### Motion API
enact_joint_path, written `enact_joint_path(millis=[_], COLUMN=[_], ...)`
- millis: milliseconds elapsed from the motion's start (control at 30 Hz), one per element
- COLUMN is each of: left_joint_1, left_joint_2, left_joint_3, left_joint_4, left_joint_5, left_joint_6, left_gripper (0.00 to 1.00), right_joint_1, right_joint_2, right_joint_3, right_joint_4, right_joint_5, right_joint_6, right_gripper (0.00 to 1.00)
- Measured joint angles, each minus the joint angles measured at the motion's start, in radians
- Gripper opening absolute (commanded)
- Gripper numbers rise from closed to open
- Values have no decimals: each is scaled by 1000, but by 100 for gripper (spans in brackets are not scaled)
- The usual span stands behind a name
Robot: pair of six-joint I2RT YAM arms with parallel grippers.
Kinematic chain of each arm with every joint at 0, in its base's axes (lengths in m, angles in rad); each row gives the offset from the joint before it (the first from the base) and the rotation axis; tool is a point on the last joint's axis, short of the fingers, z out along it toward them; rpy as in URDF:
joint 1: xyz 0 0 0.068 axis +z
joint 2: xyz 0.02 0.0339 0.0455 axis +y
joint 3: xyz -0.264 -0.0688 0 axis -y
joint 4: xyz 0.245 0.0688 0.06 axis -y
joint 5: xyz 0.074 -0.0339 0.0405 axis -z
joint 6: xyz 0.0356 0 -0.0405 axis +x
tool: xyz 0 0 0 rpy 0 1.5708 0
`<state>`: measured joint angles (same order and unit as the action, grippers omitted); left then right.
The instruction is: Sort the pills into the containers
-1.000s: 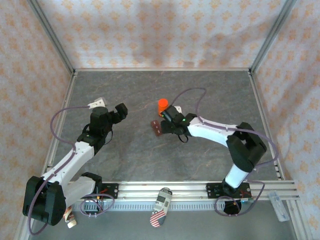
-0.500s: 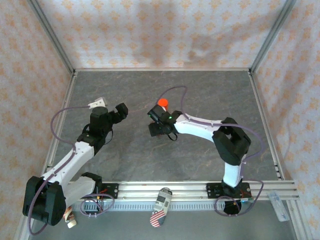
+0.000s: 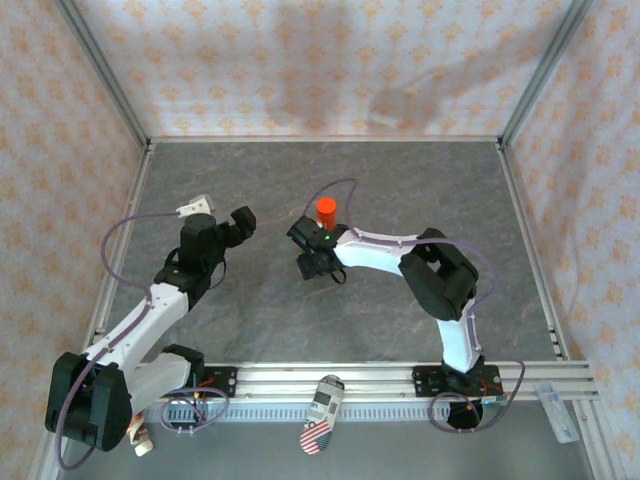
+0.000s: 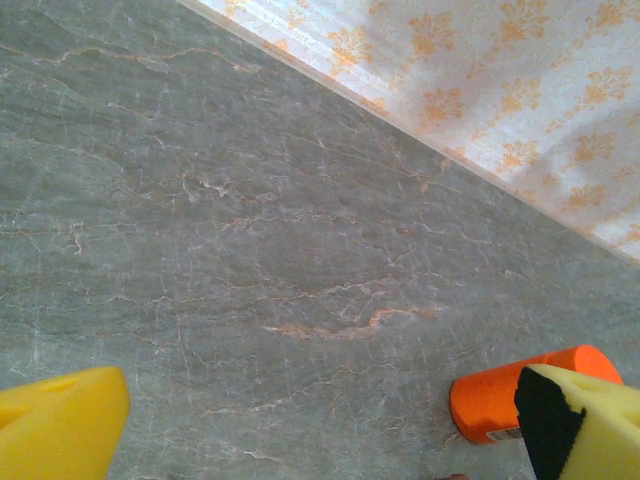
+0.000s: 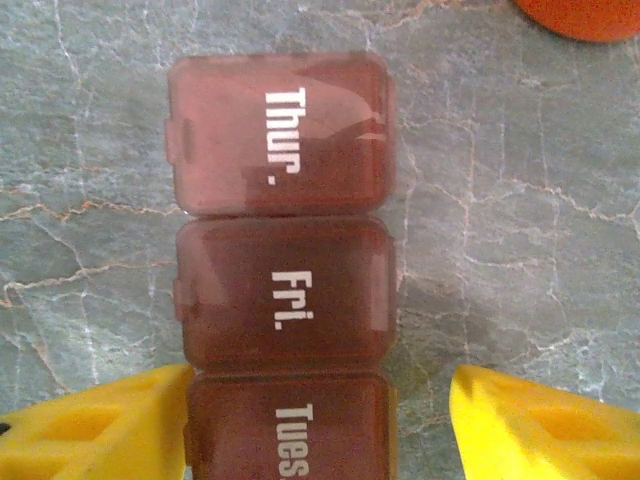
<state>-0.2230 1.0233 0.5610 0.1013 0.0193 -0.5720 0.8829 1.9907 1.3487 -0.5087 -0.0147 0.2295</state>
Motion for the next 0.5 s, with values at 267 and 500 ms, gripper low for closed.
enact_joint_path(millis=[267, 500], left_joint_1=[0, 0], left_joint_2=[0, 0], left_joint_3=[0, 0], left_joint_4=[0, 0], left_joint_5=[0, 0], left_joint_6=[0, -2], left_gripper=[100, 100], right_joint_1=[0, 1], right_joint_2=[4, 17], right_joint_3=[10, 19], right_joint_4=[0, 2], right_joint_5=[5, 8], right_joint_6=[-6, -6], right_gripper=[59, 46])
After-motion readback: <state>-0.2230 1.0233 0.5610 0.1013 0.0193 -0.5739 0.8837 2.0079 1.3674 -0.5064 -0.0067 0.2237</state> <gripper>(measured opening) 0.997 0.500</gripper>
